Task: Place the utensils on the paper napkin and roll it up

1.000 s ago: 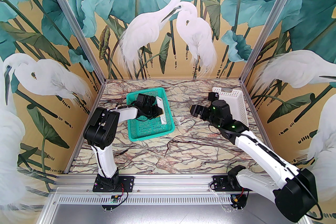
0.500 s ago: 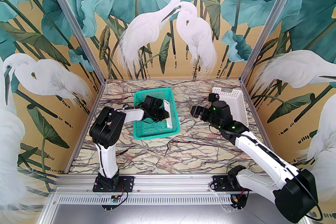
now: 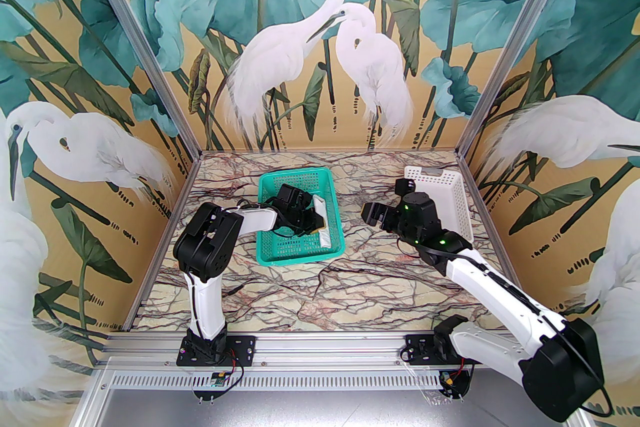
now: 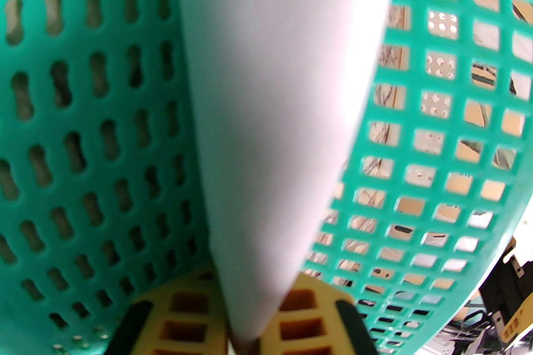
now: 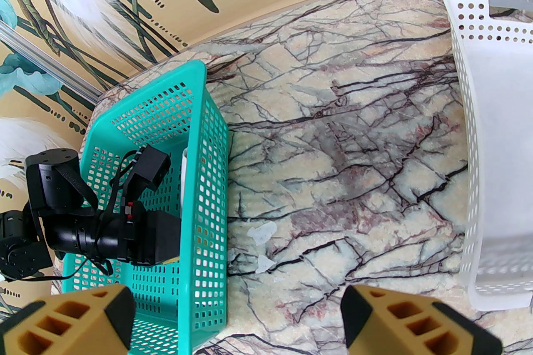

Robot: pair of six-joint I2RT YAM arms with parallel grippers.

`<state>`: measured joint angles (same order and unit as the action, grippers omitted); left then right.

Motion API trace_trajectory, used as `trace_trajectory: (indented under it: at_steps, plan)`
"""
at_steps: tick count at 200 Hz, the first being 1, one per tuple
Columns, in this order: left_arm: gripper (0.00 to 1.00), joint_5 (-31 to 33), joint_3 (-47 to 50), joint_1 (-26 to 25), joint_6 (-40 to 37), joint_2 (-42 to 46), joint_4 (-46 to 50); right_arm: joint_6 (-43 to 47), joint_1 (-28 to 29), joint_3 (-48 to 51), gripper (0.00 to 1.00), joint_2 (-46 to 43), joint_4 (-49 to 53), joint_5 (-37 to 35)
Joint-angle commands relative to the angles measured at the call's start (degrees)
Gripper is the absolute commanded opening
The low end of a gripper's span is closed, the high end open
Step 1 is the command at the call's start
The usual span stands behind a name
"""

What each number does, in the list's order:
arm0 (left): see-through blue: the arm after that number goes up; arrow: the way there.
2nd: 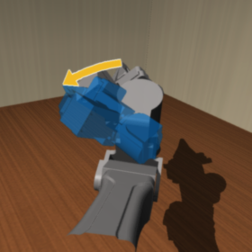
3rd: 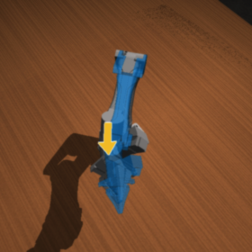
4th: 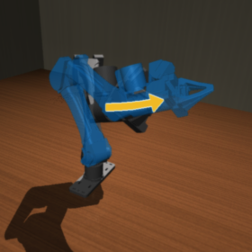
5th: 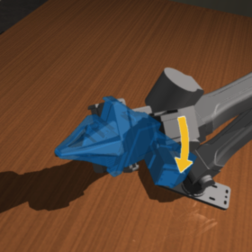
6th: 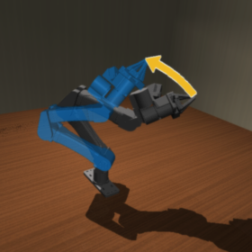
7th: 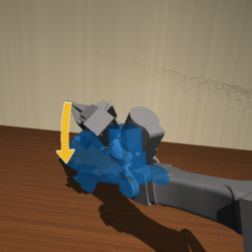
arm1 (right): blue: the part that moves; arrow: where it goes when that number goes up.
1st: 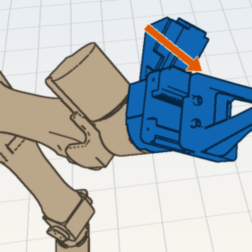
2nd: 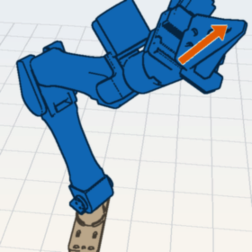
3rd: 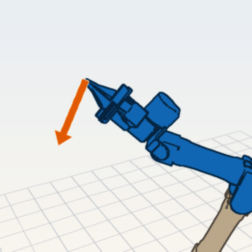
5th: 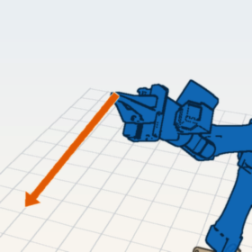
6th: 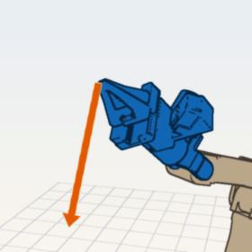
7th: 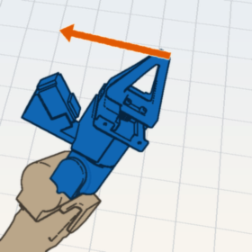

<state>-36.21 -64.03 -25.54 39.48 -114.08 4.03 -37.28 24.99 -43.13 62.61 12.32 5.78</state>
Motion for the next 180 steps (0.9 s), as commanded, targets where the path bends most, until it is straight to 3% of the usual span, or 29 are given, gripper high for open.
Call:
trace_trajectory:
  at_steps: [1, 81, 180]
  plan:
    - [0.09, -1.41, -0.15, -0.39, 0.86, -1.59, -0.47, 0.12, -0.39, 0.52, 0.89, -0.11, -0.81, -0.07]
    - [0.35, 2.07, -1.07, -0.39, -1.97, 1.64, 4.53, 0.19, -0.80, 0.55, 0.89, -0.06, -0.39, -0.34]
    - [0.44, 5.85, -2.15, -0.30, -4.36, 3.93, 9.81, 0.54, -1.25, 1.12, 0.90, -0.03, -0.36, -0.51]
